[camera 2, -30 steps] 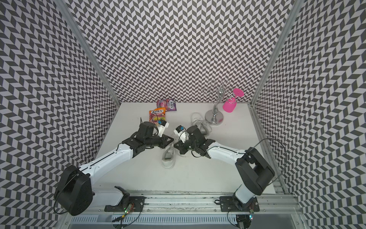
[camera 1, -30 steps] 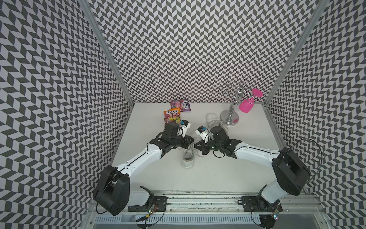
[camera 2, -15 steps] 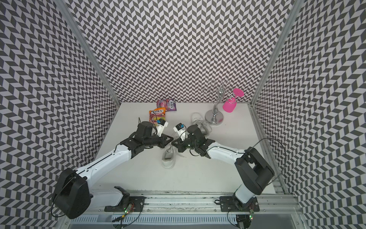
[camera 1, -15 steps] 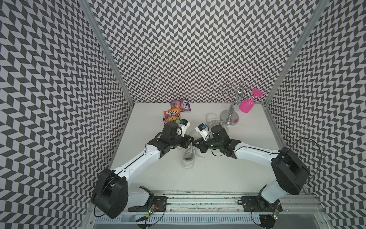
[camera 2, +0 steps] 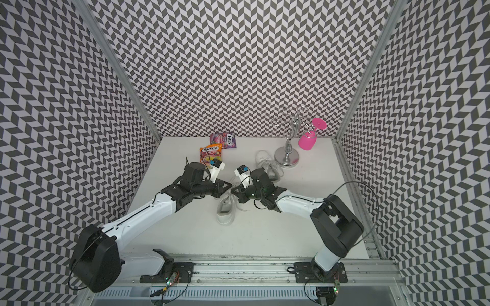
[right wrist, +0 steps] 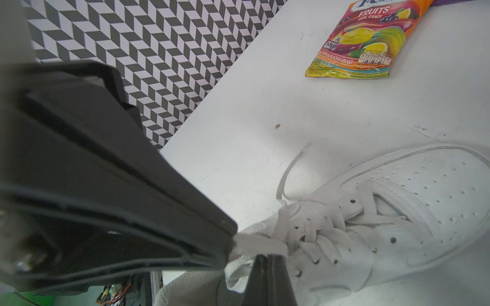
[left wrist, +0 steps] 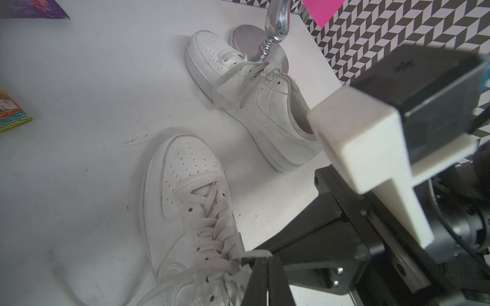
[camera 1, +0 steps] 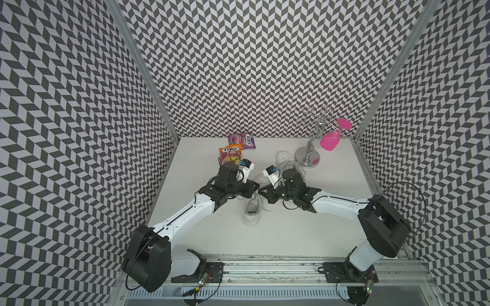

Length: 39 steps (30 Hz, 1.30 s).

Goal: Tie the shoes
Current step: Cross the shoelace with the shoelace.

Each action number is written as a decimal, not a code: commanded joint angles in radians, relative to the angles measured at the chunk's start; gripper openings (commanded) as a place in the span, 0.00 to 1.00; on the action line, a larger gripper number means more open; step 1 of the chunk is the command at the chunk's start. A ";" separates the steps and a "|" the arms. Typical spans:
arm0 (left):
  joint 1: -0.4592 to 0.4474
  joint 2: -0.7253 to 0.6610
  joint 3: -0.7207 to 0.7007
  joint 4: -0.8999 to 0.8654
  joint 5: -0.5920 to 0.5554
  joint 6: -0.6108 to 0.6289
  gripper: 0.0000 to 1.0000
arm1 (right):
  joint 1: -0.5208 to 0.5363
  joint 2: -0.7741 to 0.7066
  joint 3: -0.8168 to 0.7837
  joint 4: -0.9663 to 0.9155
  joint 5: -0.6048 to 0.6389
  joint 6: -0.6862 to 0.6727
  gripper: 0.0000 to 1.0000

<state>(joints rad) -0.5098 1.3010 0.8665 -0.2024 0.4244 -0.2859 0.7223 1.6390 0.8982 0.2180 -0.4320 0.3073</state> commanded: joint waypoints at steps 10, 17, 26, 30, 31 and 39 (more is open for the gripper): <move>0.005 -0.014 -0.012 0.008 0.023 -0.001 0.07 | -0.012 0.020 -0.020 0.138 -0.036 0.064 0.00; 0.005 -0.011 -0.014 0.011 0.021 -0.008 0.09 | -0.010 -0.001 -0.066 0.217 -0.114 0.127 0.00; 0.005 -0.013 -0.017 0.012 0.031 -0.012 0.09 | -0.004 0.012 -0.049 0.248 -0.113 0.149 0.00; 0.005 -0.020 -0.018 0.010 0.029 -0.012 0.09 | -0.007 0.026 -0.039 0.242 -0.077 0.157 0.00; 0.005 -0.020 -0.018 0.009 0.028 -0.012 0.09 | -0.008 0.028 -0.039 0.241 -0.070 0.159 0.00; 0.003 -0.015 -0.020 0.007 0.046 -0.016 0.09 | -0.013 0.051 -0.042 0.264 -0.065 0.189 0.00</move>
<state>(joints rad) -0.5098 1.3010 0.8600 -0.2028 0.4442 -0.2977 0.7120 1.6695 0.8402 0.4149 -0.5064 0.4751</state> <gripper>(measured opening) 0.088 0.042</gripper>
